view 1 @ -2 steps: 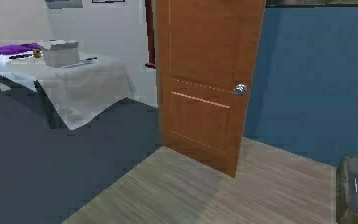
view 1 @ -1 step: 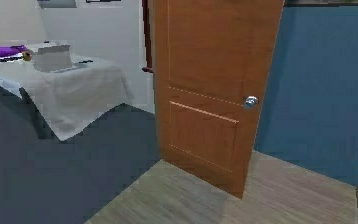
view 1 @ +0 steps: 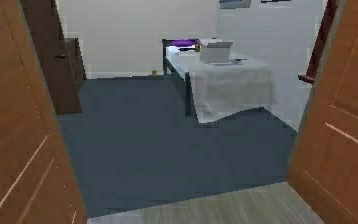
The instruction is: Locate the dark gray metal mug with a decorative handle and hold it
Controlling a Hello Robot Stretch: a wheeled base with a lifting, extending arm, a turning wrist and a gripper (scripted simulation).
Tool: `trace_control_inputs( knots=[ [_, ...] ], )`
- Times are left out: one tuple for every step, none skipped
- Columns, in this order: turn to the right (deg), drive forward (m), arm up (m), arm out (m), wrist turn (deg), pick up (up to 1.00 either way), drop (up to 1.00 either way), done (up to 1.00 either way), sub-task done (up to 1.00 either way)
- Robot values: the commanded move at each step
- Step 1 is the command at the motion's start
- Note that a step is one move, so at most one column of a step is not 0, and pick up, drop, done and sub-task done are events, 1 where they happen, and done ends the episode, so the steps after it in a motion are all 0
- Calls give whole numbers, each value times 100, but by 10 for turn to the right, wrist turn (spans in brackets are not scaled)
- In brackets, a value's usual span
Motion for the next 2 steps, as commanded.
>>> trace_control_inputs(
  knots=[
    [0,60,0,0,0,0,0,0,0],
    [-210,0,0,0,0,0,0,0,0]
  ],
)
